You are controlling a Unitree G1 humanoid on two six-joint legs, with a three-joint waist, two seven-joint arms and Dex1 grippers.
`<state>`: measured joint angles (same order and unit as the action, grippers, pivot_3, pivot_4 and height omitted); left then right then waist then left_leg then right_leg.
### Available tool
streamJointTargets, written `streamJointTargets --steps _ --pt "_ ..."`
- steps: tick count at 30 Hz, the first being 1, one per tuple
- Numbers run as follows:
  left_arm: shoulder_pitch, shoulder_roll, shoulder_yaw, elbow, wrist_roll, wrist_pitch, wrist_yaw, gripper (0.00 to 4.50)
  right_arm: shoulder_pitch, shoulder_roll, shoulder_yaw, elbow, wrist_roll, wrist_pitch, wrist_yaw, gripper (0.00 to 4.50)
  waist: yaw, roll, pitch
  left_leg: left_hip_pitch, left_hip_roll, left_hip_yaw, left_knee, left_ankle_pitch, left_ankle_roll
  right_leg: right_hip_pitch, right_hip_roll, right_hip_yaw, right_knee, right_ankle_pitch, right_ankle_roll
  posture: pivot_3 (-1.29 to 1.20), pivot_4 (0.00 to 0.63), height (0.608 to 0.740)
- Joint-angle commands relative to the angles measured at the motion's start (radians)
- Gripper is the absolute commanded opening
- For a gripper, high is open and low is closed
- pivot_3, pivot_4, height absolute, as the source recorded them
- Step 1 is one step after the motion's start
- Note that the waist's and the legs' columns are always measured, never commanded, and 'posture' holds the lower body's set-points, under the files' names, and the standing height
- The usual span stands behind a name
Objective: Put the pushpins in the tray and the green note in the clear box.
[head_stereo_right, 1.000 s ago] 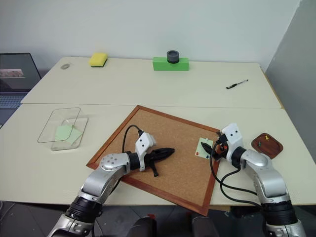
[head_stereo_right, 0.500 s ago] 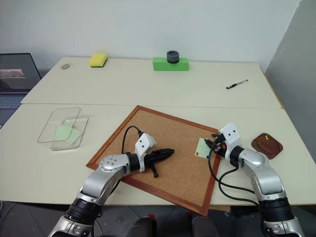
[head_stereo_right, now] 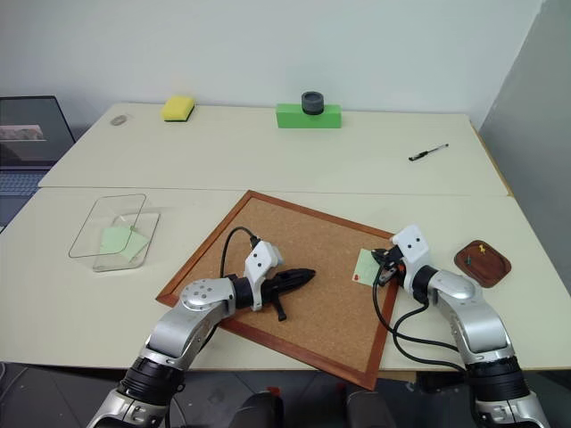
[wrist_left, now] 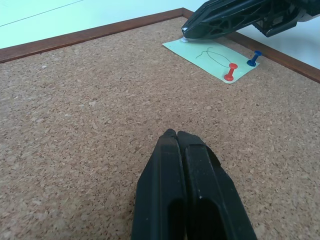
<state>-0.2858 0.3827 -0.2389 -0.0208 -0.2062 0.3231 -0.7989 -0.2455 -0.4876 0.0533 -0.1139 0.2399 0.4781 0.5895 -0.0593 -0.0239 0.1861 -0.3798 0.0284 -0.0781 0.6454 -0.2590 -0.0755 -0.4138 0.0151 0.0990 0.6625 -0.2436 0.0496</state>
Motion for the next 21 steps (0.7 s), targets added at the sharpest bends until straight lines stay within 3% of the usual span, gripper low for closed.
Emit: streamJointTargets --steps 1,16,21 --pt "0.007 0.019 -0.023 0.045 0.049 0.012 0.009 0.00 -0.003 -0.012 -0.035 -0.084 0.010 -0.053 0.016 0.01 0.000 0.000 0.000 0.000 0.000 0.000 0.000 0.000 0.000 0.000 0.000 0.000 0.000 0.000 0.000 0.00 0.150 0.740" --pt "-0.010 0.022 -0.034 0.080 0.081 0.003 0.022 0.00 0.045 -0.007 -0.092 -0.197 0.054 -0.032 -0.001 0.01 -0.001 0.000 0.000 0.005 0.000 0.000 0.000 0.000 0.000 0.005 0.000 0.001 -0.001 -0.003 -0.005 0.00 0.150 0.740" --pt "0.001 0.028 -0.035 0.064 0.080 0.011 0.021 0.00 0.075 -0.016 -0.179 -0.264 0.097 0.008 -0.035 0.01 0.000 0.000 0.000 0.005 0.000 0.000 0.000 0.000 0.000 0.005 0.000 0.001 -0.001 -0.003 -0.005 0.00 0.150 0.740"
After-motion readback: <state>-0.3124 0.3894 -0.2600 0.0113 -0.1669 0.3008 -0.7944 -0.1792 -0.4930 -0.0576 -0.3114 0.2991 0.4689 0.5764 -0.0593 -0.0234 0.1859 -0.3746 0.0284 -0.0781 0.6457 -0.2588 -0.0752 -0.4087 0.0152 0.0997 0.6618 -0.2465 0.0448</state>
